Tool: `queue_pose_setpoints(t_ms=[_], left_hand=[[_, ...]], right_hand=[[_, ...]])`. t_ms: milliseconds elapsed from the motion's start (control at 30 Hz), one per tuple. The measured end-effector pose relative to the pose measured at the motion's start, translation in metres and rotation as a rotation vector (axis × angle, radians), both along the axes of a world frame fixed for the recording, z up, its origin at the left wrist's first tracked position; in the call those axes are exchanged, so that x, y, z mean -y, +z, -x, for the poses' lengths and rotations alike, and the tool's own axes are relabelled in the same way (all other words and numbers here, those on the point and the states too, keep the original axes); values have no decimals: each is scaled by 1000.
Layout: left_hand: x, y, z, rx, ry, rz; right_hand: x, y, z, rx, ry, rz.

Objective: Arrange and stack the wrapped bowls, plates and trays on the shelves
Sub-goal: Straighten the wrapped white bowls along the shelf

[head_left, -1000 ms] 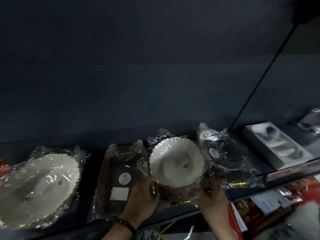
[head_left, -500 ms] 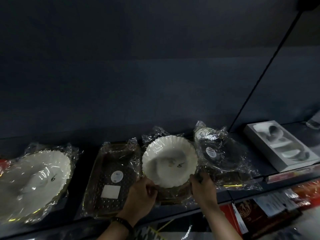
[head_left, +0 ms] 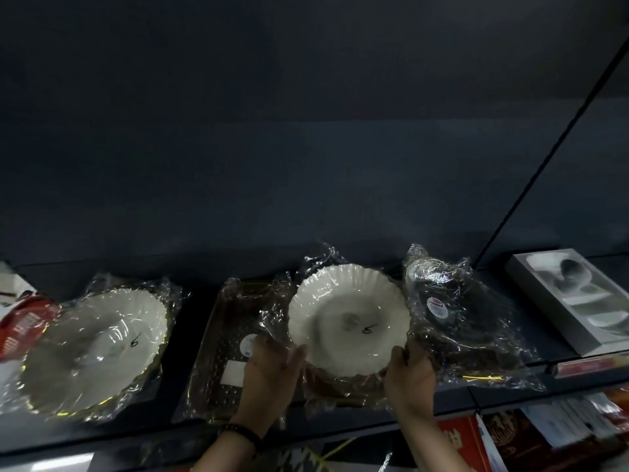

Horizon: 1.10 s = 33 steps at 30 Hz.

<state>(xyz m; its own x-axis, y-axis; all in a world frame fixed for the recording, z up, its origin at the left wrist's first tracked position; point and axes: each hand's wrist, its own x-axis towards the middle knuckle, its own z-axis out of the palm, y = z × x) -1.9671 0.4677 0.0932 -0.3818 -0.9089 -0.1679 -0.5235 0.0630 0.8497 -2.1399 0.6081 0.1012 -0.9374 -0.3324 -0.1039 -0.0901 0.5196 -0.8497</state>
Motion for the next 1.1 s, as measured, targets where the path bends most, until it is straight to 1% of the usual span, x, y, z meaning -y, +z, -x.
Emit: queue_pose_setpoints(t_ms=[67,100,200,300,367,433,567,733,867,933,1000,1100], left_hand=[[7,10,-6,-77,111,-88],[12,13,-12,-94,147,-103],[28,14,-38,-139,174,-80],[41,15,-75,-296,226,-126],[48,20,-99,-361,279,-87],[58,20,-127,-367,344,-70],[72,11,-185,-358,449,-133],[92,1,-250,-346,501,-162],[112,-1,-286,-332,593,-147],[123,-1,-303,-332,612,-169],[132,-4,-317,-348,633,-197],[142,-7,-330,-345,675,-190]], right_hand=[[4,-1,-10,22,17,30],[8,-1,-17,39,36,49],[23,3,-37,56,124,92],[43,8,-63,72,208,132],[59,9,-83,88,255,156],[74,11,-104,109,308,166],[100,11,-144,69,422,167],[132,4,-192,12,463,109],[161,0,-225,211,542,104],[173,1,-238,266,595,121],[185,2,-250,296,637,140],[200,-2,-268,271,706,151]])
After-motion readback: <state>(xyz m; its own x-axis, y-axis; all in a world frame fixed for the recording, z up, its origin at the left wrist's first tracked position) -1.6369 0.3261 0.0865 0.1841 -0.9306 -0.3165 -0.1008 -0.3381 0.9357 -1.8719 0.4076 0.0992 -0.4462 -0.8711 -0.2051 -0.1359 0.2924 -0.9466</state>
